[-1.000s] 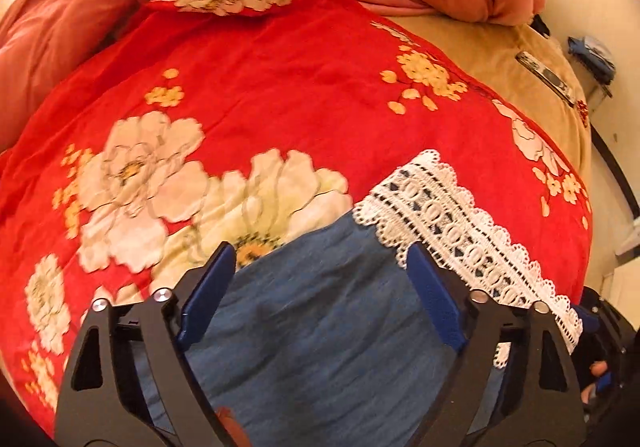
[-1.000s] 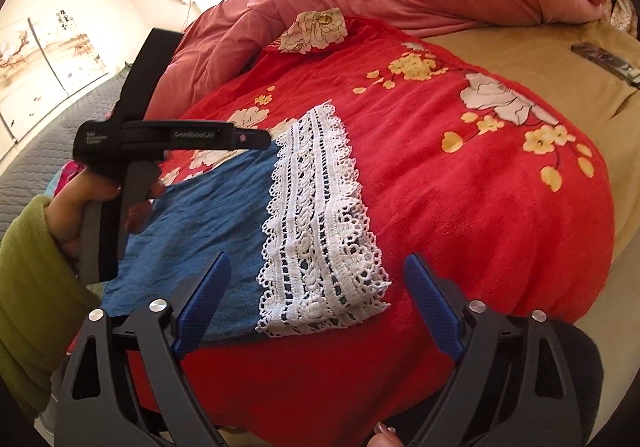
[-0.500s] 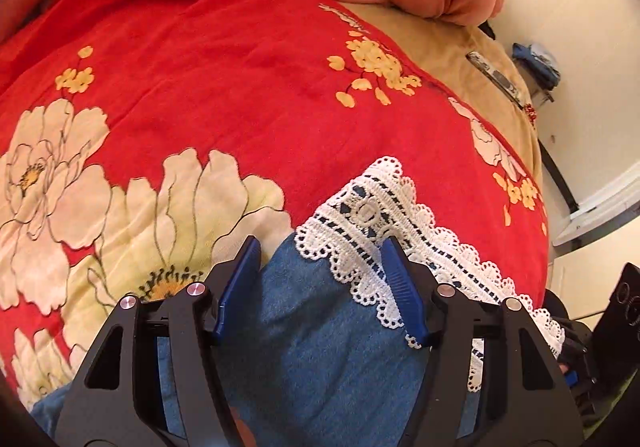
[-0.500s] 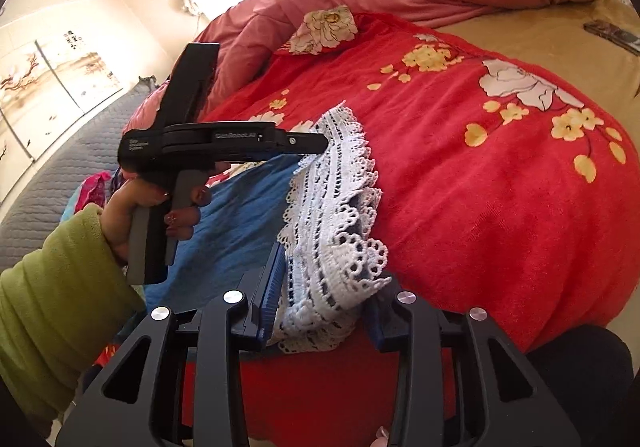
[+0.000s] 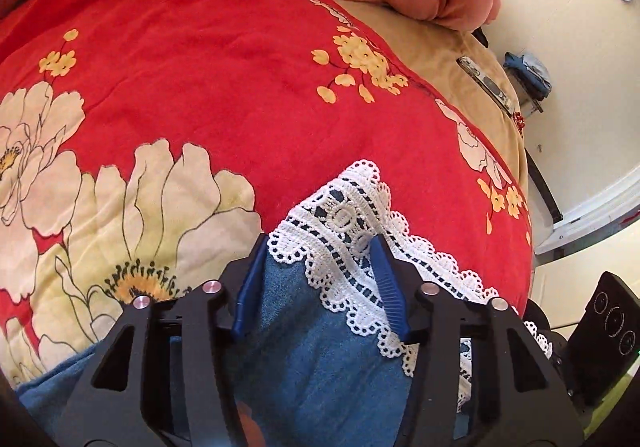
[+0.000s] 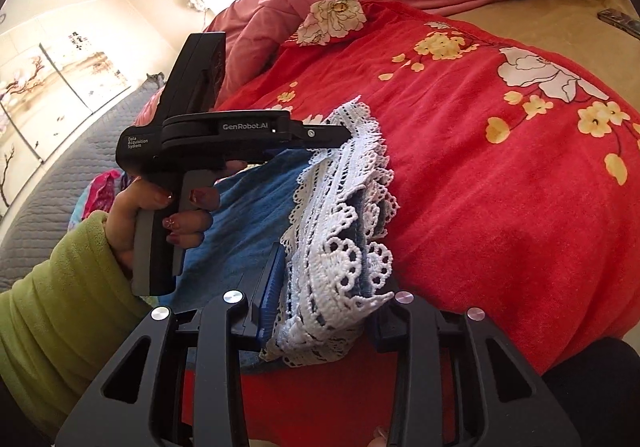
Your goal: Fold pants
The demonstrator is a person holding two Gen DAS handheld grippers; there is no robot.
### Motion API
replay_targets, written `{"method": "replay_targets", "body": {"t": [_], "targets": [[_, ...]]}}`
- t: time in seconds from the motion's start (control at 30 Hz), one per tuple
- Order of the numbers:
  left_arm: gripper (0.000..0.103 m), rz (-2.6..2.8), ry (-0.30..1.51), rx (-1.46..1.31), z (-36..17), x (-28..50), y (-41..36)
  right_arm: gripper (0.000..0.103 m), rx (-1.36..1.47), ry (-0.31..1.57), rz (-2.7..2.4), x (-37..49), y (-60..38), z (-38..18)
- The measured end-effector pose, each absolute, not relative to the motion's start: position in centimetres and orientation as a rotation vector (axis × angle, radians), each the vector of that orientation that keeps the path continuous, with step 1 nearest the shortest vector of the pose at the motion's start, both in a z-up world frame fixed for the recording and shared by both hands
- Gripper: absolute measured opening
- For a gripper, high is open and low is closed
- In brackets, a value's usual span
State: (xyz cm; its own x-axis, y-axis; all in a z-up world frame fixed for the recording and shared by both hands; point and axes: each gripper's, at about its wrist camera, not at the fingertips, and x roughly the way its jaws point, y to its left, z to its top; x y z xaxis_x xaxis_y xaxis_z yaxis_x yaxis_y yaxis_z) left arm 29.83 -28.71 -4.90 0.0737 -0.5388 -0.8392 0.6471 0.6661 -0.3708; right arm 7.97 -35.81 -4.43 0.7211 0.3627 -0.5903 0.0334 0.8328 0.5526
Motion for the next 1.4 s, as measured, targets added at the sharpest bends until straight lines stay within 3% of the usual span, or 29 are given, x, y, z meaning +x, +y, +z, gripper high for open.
{"method": "replay_targets", "body": {"t": [0.1,0.3,1.0,1.4], "targets": [[0.028,-0.875,1.197,0.102,-4.7,29.7,-28.5,0.025,0.577,0.733,0.223,8.0,-35.7,-4.3],[0.018,-0.868,1.168,0.074,-4.2,29.2,-27.5,0.019,0.540,0.694,0.238,7.7,-35.1,-3.4],[0.016,-0.823,1.006,-0.192,2.6,27.1,-13.8,0.017,0.254,0.611,0.427,8.6,-23.4,4.5],[0.016,-0.680,0.998,-0.394,0.9,27.6,-4.7,0.017,-0.042,0.741,0.498,11.0,-13.3,0.1]]}}
